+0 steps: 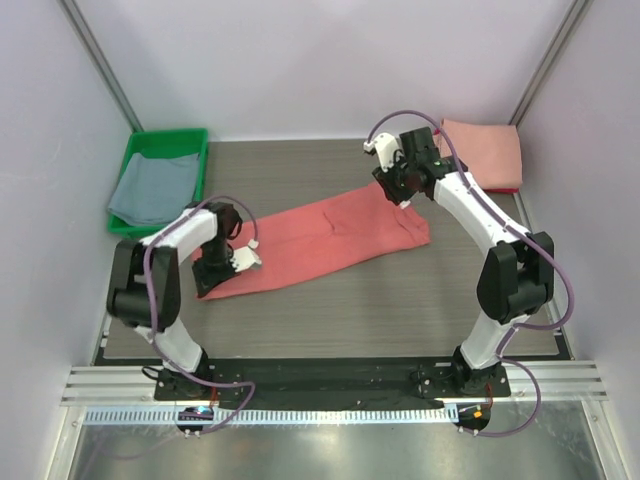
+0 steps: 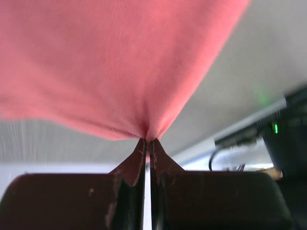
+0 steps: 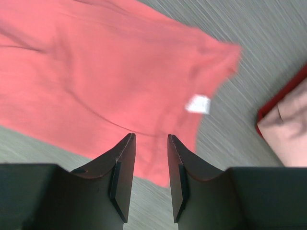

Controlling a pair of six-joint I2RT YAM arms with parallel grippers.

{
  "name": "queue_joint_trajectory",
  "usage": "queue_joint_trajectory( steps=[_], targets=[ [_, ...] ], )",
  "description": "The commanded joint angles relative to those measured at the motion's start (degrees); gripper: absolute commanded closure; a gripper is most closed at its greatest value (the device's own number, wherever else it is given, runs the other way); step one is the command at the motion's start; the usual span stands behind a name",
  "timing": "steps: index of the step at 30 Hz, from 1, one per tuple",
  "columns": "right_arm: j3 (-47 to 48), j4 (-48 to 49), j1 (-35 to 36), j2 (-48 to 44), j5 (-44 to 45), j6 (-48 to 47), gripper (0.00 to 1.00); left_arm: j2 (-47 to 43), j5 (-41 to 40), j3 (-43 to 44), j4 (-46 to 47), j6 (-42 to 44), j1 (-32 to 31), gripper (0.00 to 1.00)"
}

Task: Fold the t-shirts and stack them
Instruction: Fold the tshirt

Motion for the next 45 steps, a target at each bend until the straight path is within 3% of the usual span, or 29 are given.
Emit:
queue_joint_trajectory(
  steps=[1,7,16,21,38,39,43,45],
  targets=[
    [-1.1,0.2,-2.9,-1.0,3.5,2.7,0.62,-11.6,-5.2,-1.8,-11.2,5.4,-1.9,1.0],
    [1.0,-0.8,-4.0,3.8,3.4,3.9,0.61,-27.7,-4.4,-4.8,-22.5,7.8,-12.0,1.0],
    [4.1,-1.7,-4.0,12.5,5.0,2.4,0.61,-32.5,-0.8,-9.5,-23.8,-2.7,-25.8,0.99],
    [6.1,-1.0,-4.2,15.9,6.5,1.1,0.61,-31.3,0.9,-9.9,-22.1,-6.4,-28.9,1.0],
    [15.6,0.2,-6.0,28.9,6.4,0.4,0.61,-26.6,2.7,-5.3,-22.0,-7.4,-31.8,0.99],
    [16.2,-1.2,-6.0,30.3,6.0,0.3,0.63,-26.7,3.0,-5.3,-22.1,-7.4,-31.8,0.99],
    [21.2,-4.4,-6.1,34.5,5.0,-0.4,0.94,-26.6,4.9,-5.7,-22.0,-8.7,-32.6,0.98],
    [22.7,-4.3,-6.1,36.0,4.5,-0.6,0.99,-26.4,7.7,-5.4,-21.7,-9.0,-33.4,0.98]
  ],
)
